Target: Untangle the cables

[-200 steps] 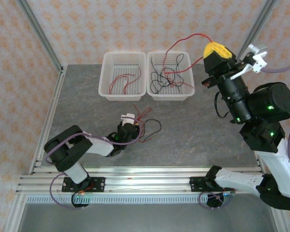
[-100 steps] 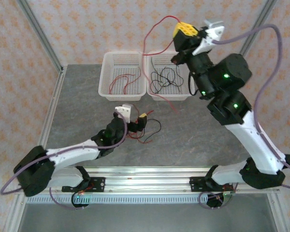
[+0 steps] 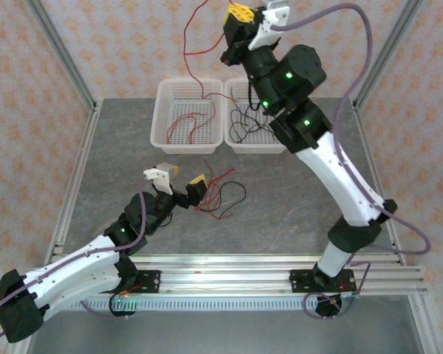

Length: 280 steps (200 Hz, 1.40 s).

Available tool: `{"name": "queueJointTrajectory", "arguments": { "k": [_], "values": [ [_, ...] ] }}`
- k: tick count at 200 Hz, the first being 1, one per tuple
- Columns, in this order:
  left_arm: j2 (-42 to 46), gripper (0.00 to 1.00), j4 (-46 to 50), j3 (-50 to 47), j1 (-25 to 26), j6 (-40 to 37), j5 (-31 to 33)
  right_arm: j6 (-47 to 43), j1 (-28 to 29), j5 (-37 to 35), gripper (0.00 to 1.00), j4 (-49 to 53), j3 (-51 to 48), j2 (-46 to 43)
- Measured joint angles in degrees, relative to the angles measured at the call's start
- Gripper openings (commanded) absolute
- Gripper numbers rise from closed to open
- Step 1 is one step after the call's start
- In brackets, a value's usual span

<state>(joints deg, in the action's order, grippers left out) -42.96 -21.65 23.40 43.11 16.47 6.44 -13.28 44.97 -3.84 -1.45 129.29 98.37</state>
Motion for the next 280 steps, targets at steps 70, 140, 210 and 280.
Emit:
{"name": "queueJointTrajectory", "arguments": {
  "k": [70,140,210,280],
  "values": [
    [8.22,0.91,10.82,1.07,0.0,2.19,-0.22,2.51,-2.86,0.87,0.0,-0.13,14.32,18.71],
    [12.98,0.88,18.38,3.17,0.0,3.87,-0.09,7.8,-4.83,0.87,0.0,-1.33,14.47,27.04],
    [16.65,0.87,23.41,4.5,0.0,4.76,-0.02,10.78,-4.79,-2.12,0.0,-1.97,13.09,38.16],
    [17.46,0.87,25.33,5.51,0.0,5.14,0.02,10.71,-4.79,-6.73,0.0,1.92,7.54,43.74]
  ]
}}
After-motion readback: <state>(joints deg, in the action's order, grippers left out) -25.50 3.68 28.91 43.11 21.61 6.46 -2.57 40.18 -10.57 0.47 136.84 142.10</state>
